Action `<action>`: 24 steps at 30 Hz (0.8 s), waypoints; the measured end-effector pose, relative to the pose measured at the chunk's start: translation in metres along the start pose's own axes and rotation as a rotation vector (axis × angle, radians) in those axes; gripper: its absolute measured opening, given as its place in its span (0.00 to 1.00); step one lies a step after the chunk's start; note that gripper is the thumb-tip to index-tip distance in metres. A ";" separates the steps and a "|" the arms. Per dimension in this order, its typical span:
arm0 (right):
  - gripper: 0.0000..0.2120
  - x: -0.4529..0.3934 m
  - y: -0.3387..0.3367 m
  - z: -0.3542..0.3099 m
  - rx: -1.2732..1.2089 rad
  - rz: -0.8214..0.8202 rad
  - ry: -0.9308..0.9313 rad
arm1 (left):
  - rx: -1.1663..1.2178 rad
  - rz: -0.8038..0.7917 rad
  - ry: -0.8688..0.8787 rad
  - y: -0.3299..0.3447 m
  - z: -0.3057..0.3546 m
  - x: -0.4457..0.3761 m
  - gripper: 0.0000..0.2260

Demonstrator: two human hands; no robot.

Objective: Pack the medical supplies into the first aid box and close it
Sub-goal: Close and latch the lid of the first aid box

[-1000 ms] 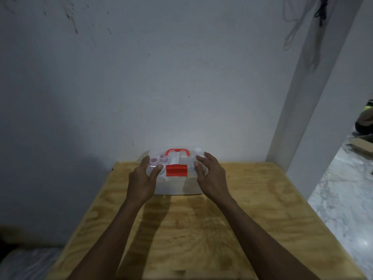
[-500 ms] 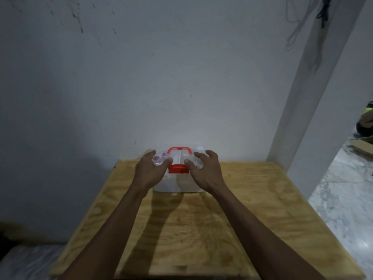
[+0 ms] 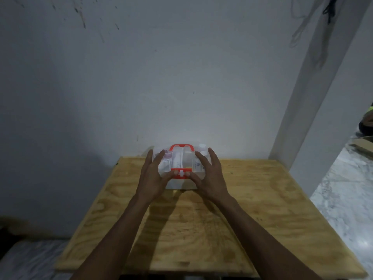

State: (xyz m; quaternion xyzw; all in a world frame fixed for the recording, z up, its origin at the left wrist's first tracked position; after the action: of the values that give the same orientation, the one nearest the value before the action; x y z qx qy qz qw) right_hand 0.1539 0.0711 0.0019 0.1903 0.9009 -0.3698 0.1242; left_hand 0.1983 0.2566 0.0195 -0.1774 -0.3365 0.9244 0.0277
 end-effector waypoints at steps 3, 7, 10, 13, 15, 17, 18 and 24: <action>0.36 0.001 0.002 0.003 -0.022 0.022 0.004 | 0.046 0.027 0.020 0.000 0.000 0.002 0.37; 0.33 0.002 0.002 0.001 -0.018 0.038 -0.010 | 0.090 0.042 0.013 0.000 -0.002 0.004 0.37; 0.35 0.003 0.001 0.001 -0.036 0.037 -0.002 | 0.088 0.049 0.020 0.000 -0.001 0.004 0.38; 0.37 0.006 0.001 0.002 -0.073 0.043 0.026 | 0.098 0.061 0.021 -0.001 -0.004 0.003 0.37; 0.37 0.006 0.001 0.004 -0.120 0.050 0.068 | 0.090 0.083 0.006 -0.003 -0.012 -0.001 0.39; 0.36 0.003 0.003 0.006 -0.130 0.048 0.088 | 0.087 0.086 -0.002 -0.003 -0.016 -0.005 0.39; 0.36 0.001 0.004 0.006 -0.132 0.048 0.090 | 0.089 0.087 0.001 -0.003 -0.017 -0.007 0.39; 0.36 -0.021 0.011 0.011 -0.135 0.051 0.090 | 0.071 0.106 0.033 -0.002 -0.019 -0.027 0.35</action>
State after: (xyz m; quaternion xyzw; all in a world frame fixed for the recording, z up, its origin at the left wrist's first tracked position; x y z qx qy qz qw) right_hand 0.1781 0.0656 -0.0046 0.2208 0.9233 -0.2960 0.1054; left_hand 0.2302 0.2652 0.0152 -0.2092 -0.2932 0.9328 -0.0093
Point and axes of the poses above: each hand's wrist, its own x-axis away from the middle knuckle, its own y-axis out of the palm, z = x × y, the point moved 8 cm from there along -x, towards the middle knuckle, and after that the axes turned 1 degree about -y, right-handed, at the moved point
